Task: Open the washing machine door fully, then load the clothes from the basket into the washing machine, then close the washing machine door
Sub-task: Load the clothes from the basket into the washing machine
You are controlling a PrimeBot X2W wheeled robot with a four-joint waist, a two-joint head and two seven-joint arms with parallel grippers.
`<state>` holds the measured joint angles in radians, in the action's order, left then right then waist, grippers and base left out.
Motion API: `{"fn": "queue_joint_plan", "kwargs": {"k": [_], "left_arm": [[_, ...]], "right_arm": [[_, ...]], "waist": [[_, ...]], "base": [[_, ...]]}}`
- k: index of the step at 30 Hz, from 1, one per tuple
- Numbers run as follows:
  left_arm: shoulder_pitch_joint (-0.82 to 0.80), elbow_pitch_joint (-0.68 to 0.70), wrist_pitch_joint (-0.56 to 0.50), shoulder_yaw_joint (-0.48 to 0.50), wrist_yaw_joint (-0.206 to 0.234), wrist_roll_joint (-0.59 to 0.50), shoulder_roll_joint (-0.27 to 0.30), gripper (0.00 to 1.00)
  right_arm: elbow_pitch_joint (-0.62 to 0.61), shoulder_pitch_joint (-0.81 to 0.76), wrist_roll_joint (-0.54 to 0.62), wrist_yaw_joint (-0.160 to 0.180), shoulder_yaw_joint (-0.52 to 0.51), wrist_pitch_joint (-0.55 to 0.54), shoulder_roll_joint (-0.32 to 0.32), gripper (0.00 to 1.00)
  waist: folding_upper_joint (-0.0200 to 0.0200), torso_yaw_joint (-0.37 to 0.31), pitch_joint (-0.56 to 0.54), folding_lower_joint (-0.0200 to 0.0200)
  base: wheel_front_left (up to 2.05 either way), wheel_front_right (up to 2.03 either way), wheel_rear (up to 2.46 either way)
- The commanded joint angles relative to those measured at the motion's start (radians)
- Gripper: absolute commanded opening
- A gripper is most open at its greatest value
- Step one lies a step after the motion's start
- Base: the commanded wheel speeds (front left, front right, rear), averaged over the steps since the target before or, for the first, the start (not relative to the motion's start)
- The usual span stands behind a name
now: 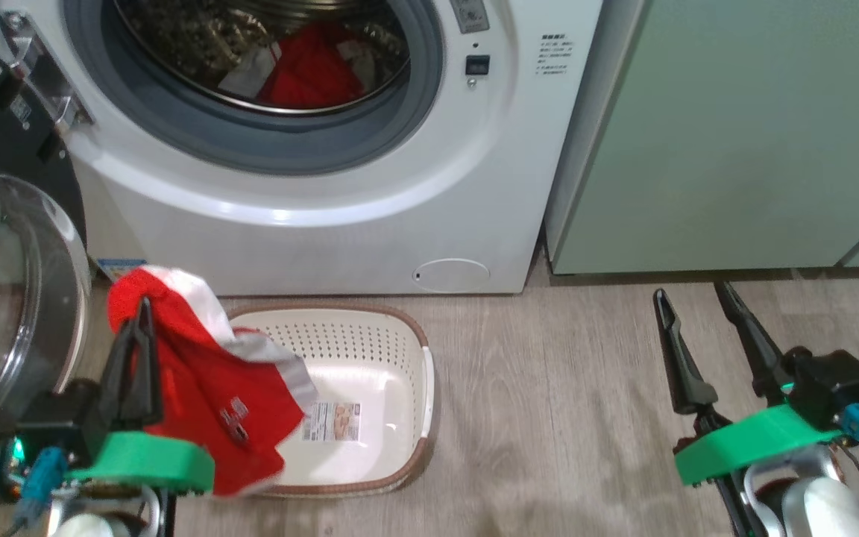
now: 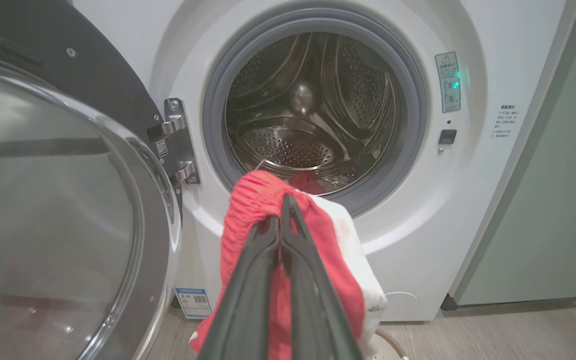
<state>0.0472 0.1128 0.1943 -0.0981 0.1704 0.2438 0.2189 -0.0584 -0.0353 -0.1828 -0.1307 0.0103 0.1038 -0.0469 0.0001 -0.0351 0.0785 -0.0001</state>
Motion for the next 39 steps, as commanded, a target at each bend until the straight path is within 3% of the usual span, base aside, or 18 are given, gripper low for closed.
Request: {"fn": "queue_joint_plan", "kwargs": {"k": [1, 14, 39], "left_arm": [[-0.020, 0.046, -0.006, 0.032, 0.002, -0.012, 0.027, 0.00], [0.069, 0.092, -0.059, 0.004, 0.014, -0.013, 0.031, 0.00], [0.010, 0.064, -0.064, -0.018, 0.022, -0.005, 0.029, 0.00]], "right_arm": [[-0.035, 0.009, 0.010, 0.000, 0.019, -0.006, -0.003, 1.00], [-0.060, -0.035, 0.017, 0.000, 0.002, -0.028, -0.003, 1.00], [-0.083, -0.024, 0.013, 0.000, -0.003, -0.031, -0.003, 1.00]], "waist": [[-0.0001, -0.005, -0.015, 0.0001], [-0.0001, -0.007, -0.058, 0.0001], [-0.0001, 0.016, -0.021, 0.0001]], "base": [[0.00, 0.00, 0.00], [0.00, 0.00, 0.00], [0.00, 0.00, 0.00]]}}
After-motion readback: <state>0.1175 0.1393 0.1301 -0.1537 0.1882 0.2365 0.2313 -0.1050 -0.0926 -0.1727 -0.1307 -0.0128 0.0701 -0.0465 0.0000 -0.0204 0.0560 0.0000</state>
